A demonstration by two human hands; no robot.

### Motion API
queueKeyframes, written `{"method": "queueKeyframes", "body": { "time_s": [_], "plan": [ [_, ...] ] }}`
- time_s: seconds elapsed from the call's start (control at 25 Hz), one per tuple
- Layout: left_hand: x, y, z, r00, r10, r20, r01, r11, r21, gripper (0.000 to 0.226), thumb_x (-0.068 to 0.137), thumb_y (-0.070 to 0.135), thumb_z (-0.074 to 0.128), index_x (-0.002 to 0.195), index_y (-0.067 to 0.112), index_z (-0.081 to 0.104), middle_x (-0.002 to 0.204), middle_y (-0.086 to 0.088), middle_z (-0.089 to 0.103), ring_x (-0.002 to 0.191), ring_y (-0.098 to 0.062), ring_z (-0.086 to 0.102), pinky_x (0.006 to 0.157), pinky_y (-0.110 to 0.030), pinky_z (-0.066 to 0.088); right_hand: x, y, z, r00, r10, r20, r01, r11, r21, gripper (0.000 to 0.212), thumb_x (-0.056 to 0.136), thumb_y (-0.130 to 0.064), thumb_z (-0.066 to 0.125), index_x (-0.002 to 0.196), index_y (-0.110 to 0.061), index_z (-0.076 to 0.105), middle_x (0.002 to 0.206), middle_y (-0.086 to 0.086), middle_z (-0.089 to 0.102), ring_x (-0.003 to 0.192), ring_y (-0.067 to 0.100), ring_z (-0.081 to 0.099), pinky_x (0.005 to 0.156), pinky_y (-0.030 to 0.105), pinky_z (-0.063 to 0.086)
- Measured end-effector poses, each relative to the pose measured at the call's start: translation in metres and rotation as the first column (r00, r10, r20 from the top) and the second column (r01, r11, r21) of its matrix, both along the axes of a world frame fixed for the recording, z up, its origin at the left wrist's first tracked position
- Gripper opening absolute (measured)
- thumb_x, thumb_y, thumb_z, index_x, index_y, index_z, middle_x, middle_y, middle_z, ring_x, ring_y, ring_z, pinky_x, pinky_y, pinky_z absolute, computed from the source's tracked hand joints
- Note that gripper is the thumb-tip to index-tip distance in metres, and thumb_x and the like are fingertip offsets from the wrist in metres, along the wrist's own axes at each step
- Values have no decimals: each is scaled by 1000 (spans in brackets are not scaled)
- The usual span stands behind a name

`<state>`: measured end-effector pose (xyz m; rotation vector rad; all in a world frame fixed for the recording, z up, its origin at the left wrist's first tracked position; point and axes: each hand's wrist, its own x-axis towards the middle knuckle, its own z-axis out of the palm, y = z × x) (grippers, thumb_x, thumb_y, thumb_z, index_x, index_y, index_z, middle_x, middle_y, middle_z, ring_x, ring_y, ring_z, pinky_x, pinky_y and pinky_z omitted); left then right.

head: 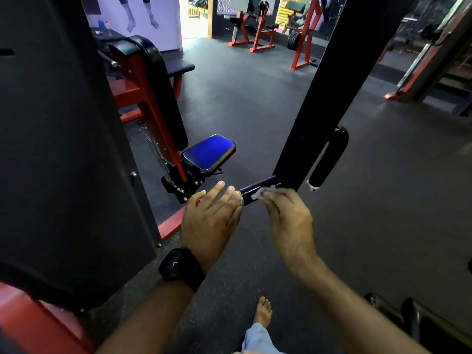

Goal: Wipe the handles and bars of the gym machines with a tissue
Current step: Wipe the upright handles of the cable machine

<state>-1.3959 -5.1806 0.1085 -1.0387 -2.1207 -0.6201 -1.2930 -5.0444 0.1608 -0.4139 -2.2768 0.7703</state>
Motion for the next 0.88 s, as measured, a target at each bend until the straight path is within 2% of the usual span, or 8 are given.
{"method": "queueKeyframes", "body": {
  "time_s": [0.04,0.08,0.12,0.16,0.24,0.4,0.8,0.88],
  "plan": [
    [0,0,-1,1000,1,-9,-1,1000,-4,25,97,28,60,117,17,69,122,-1,69,127,-21,56,93,-44,48,-2,-4,-12,992,-101,-72,77,955,-286,17,89,0,67,98,-12,74,96,-2,69,89,11,66,83,18,52],
    [-1,-1,-1,1000,7,-15,-7,1000,-13,25,98,28,59,118,17,69,123,-1,69,128,-20,55,95,-43,47,-12,-7,-20,967,-228,-109,118,787,-605,14,90,-2,68,94,-14,73,90,-2,71,84,11,68,82,20,53],
    [-2,0,-2,1000,12,-16,-12,1000,-25,25,98,29,58,119,18,68,124,-1,68,128,-20,55,96,-42,46,-24,-11,-20,932,-344,-113,80,500,-862,12,91,-1,66,92,-12,71,86,0,72,81,12,68,80,23,55],
    [-2,0,-2,1000,19,-17,-19,999,-33,25,99,29,57,119,18,68,124,0,68,128,-20,55,97,-42,44,-36,-15,-17,895,-429,-120,-25,221,-975,14,93,3,62,90,-10,68,82,2,70,76,12,67,77,22,56],
    [0,0,-2,999,32,-24,-33,999,-27,25,99,29,57,119,19,69,123,0,69,127,-19,56,96,-41,44,-51,-24,-13,813,-564,-144,-196,-32,-980,25,94,12,52,85,-9,62,78,4,63,67,9,63,68,18,55],
    [-3,-2,-1,999,31,-37,-33,998,-45,29,101,31,52,119,18,70,124,1,68,127,-19,56,95,-41,45,-56,-36,-7,773,-608,-180,-257,-40,-966,29,92,15,52,81,-10,61,85,2,67,76,12,65,75,21,55],
    [-3,-6,2,999,36,25,-32,991,-126,34,100,33,49,124,18,67,127,-1,66,130,-20,53,98,-42,43,-52,-34,-8,887,-438,-143,-326,-377,-867,25,99,6,40,92,-5,61,84,11,66,76,19,65,62,25,61],
    [-1,-7,3,999,39,23,-36,992,-118,34,100,34,48,122,18,68,126,-1,67,129,-20,54,98,-43,44,-46,-40,-7,893,-419,-162,-315,-329,-890,23,98,9,44,91,-5,61,87,12,65,80,21,65,65,26,61]
  ]
}}
